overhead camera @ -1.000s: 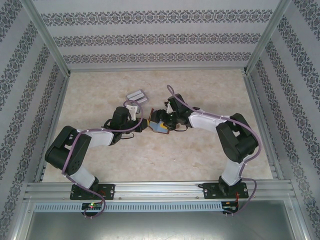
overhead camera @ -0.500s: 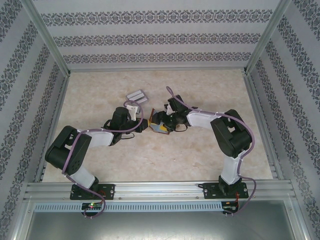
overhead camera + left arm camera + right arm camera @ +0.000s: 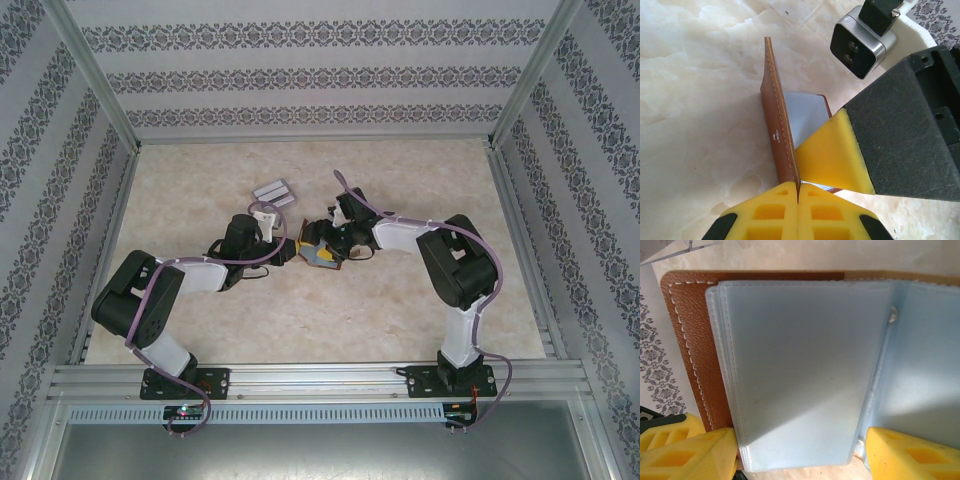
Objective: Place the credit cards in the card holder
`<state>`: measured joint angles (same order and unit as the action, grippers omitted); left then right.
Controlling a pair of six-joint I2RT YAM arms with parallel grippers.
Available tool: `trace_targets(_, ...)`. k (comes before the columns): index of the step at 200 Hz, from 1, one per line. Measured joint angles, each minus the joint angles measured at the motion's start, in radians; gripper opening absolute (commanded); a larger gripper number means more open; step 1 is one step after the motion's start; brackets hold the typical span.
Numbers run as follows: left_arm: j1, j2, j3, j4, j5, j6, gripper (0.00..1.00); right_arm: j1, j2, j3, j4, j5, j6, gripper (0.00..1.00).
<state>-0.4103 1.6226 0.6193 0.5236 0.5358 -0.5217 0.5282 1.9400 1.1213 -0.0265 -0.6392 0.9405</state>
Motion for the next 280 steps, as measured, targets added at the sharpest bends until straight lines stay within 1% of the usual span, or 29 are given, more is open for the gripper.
trace_targets(14, 0.000, 0.000, 0.000, 0.000, -0.003, 0.000, 0.00, 0.000, 0.000, 0.005, -0.008, 0.003, -0.001, 0.66)
trace_targets(60, -0.001, 0.000, 0.000, -0.002, -0.007, 0.000, 0.00, 0.005, 0.000, 0.009, -0.060, 0.070, -0.032, 0.51)
trace_targets(78, -0.001, 0.000, 0.003, -0.005, -0.010, 0.000, 0.00, 0.005, 0.000, 0.006, -0.068, 0.082, -0.034, 0.50)
trace_targets(88, -0.001, 0.000, 0.004, -0.008, -0.011, 0.000, 0.00, 0.005, 0.000, 0.002, -0.066, 0.084, -0.034, 0.47)
trace_targets(127, -0.001, 0.005, 0.019, -0.032, -0.021, 0.000, 0.00, -0.003, -0.004, -0.018, -0.051, 0.089, -0.035, 0.45)
trace_targets(194, -0.001, 0.035, 0.042, -0.063, -0.049, -0.003, 0.00, -0.052, -0.038, -0.064, -0.030, 0.073, -0.048, 0.49)
trace_targets(212, 0.000, 0.038, 0.042, -0.064, -0.055, -0.006, 0.00, -0.069, -0.043, -0.074, -0.025, 0.066, -0.050, 0.44)
trace_targets(229, 0.000, 0.044, 0.044, -0.064, -0.058, -0.008, 0.00, -0.079, -0.044, -0.079, -0.023, 0.060, -0.053, 0.37)
trace_targets(254, 0.000, 0.057, 0.049, -0.063, -0.059, -0.011, 0.00, -0.085, -0.044, -0.082, -0.016, 0.046, -0.053, 0.35)
trace_targets(280, 0.000, 0.069, 0.049, -0.063, -0.058, -0.018, 0.00, -0.085, -0.044, -0.084, 0.003, 0.038, -0.051, 0.36)
